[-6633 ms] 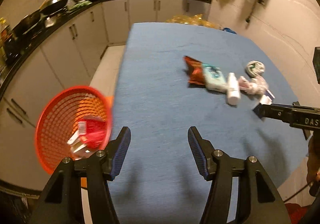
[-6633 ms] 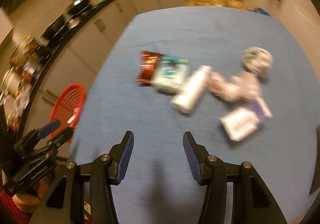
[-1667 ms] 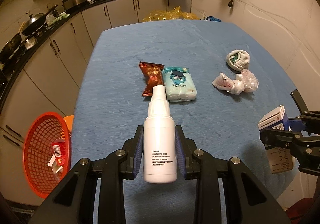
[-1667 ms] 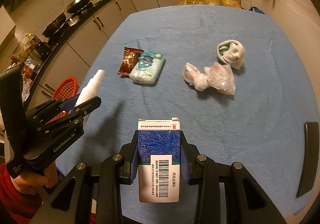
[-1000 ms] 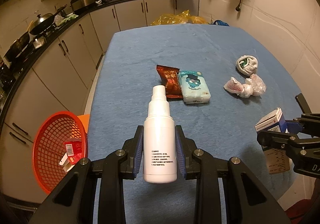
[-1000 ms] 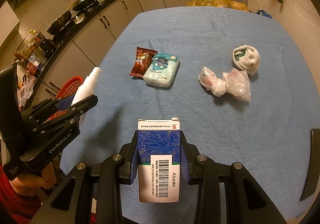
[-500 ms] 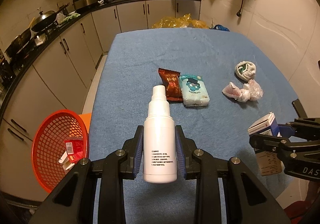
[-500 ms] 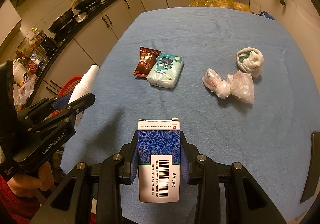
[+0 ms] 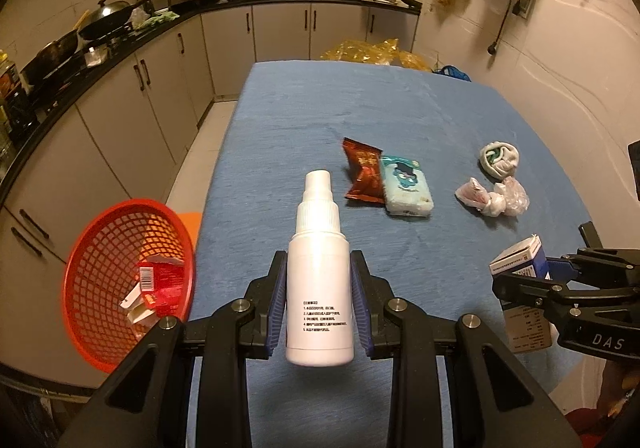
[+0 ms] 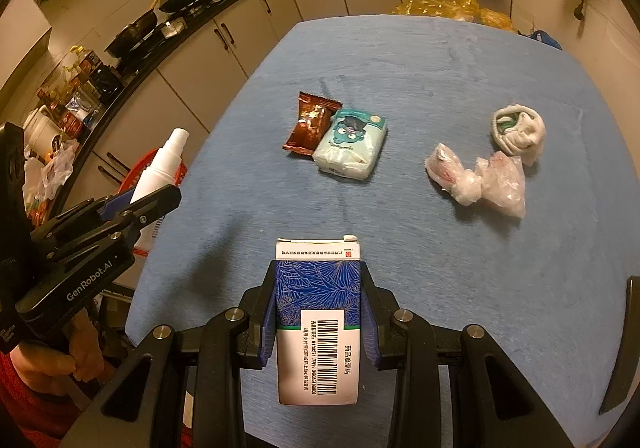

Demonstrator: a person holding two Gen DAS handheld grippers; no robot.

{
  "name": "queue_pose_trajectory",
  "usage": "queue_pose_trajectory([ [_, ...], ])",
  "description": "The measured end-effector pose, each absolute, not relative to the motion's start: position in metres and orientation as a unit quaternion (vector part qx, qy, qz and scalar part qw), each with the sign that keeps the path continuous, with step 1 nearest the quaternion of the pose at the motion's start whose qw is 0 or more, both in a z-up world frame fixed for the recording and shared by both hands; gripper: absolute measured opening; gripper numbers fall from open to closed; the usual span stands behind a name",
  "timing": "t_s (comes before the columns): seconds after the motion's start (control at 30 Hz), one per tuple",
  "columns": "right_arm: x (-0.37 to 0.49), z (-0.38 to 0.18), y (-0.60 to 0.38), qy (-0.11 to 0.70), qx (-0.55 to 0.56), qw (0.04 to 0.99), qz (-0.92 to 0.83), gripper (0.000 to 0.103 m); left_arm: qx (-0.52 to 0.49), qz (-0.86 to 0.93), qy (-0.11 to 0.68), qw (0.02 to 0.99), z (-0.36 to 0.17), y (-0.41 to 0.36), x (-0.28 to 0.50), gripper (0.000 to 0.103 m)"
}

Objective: Collect trash
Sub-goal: 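Carry the spray bottle and medicine box over the red basket with both tools, then open both tools to drop the bottle and box into the basket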

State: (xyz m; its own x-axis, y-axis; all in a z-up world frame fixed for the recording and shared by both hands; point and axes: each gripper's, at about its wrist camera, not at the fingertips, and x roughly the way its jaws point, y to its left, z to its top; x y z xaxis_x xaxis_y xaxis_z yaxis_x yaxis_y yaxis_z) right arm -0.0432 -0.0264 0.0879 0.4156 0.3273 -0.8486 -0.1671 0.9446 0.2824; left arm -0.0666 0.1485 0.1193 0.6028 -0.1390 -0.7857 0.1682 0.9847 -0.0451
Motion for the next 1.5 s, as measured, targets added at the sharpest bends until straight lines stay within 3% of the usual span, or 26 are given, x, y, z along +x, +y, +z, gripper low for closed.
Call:
queue_pose_trajectory([
  [0.93,0.006,0.112,0.144,0.509,0.013,0.816,0.274,0.038,-0.07,0.052,0.433,0.897,0.133,0.337,-0.093,0.029],
  [1.5,0.052,0.127,0.237,0.493,0.006,0.82,0.29,0.038,-0.077,0.046,0.43,0.899,0.135,0.38,-0.075,0.029],
])
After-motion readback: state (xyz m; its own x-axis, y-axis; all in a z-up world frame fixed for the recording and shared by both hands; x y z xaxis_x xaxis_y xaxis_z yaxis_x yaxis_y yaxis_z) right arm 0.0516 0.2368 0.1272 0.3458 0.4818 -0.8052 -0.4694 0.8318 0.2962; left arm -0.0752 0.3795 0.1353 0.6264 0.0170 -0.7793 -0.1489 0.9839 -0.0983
